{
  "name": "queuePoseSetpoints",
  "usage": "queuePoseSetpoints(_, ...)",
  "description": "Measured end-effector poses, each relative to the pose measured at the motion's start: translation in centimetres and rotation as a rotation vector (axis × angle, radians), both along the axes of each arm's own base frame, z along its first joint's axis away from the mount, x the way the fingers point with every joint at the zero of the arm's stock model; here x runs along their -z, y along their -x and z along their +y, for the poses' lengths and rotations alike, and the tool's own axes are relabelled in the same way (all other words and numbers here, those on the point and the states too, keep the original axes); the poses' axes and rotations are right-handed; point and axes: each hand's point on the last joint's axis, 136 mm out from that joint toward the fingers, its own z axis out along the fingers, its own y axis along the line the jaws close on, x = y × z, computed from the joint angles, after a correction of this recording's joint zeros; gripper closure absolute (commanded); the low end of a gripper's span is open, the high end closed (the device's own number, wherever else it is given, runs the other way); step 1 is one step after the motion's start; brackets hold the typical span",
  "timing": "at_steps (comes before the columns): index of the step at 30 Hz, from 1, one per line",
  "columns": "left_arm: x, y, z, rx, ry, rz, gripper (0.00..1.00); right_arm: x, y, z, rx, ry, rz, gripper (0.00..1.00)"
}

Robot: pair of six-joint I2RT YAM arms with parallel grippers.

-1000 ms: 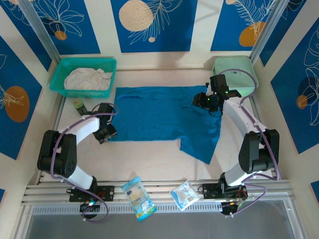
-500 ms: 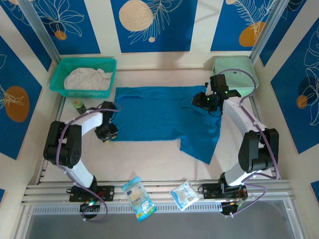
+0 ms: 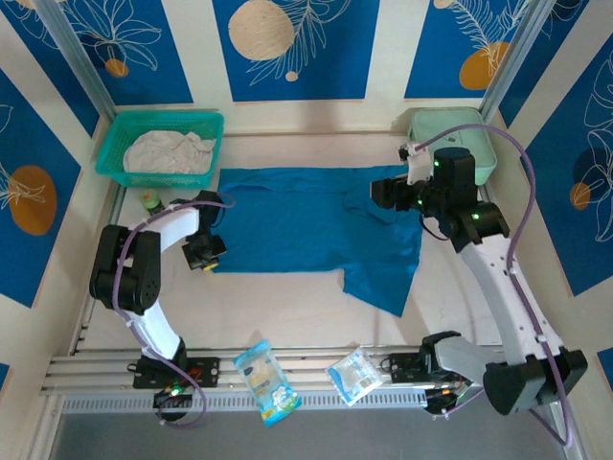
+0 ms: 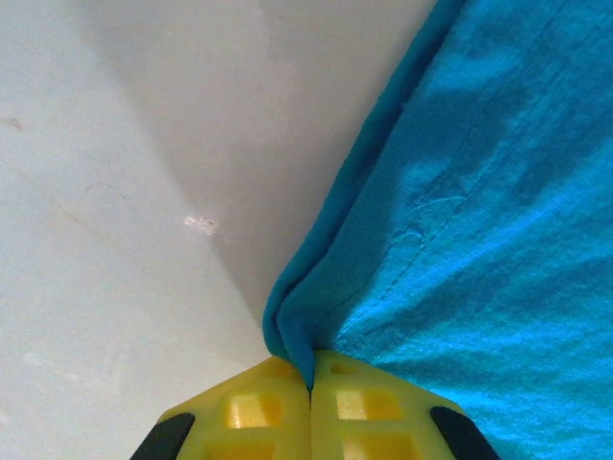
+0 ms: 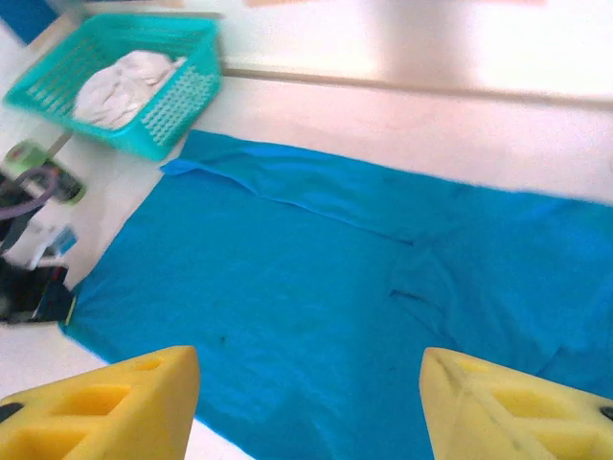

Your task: Fold and stack the t-shirts

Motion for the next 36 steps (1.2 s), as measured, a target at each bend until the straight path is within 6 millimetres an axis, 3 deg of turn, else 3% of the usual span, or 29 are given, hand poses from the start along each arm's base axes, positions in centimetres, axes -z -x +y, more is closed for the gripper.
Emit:
queuePoseSetpoints(3, -0.2, -0.4, -0.2, 0.012, 0.013, -0.044, 1.0, 0.3, 2.2, 2.3, -0.182, 0.122, -0.062, 0.36)
queuePoseSetpoints(5, -0.4, -1.5, -0.5, 0.021, 0.031, -0.105, 1.0, 2.7, 4.3, 4.1, -0.327, 0.253, -0.082, 0.34)
queuePoseSetpoints(7, -1.0, -2.5, -0.8, 0.029, 0.048, -0.169, 1.0, 6.2, 6.7, 4.9, -0.466, 0.404, -0.066, 0.34)
queuePoseSetpoints(10, -2.1, -3.2, -1.1, 0.031, 0.07, -0.232, 1.0, 10.8, 8.7, 3.2, -0.577, 0.606, -0.007, 0.34)
queuePoseSetpoints(17, -3.7, -3.4, -1.6, 0.052, 0.104, -0.31, 1.0, 17.5, 13.7, -1.4, -0.82, 0.894, 0.026, 0.36)
queuePoseSetpoints(22, -5.2, -3.3, -1.4, 0.06, 0.103, -0.36, 1.0, 25.5, 18.0, -4.9, -1.039, 1.045, 0.213, 0.41)
queuePoseSetpoints(24, -5.7, -3.4, -1.4, 0.061, 0.105, -0.377, 1.0, 27.6, 19.6, -6.1, -1.11, 1.077, 0.262, 0.43)
queuePoseSetpoints(28, -5.9, -3.2, -1.3, 0.061, 0.108, -0.388, 1.0, 29.3, 20.6, -7.1, -1.176, 1.115, 0.288, 0.45)
queuePoseSetpoints(36, -5.4, -2.9, -1.3, 0.061, 0.108, -0.384, 1.0, 29.9, 18.7, -6.5, -1.167, 1.131, 0.243, 0.48)
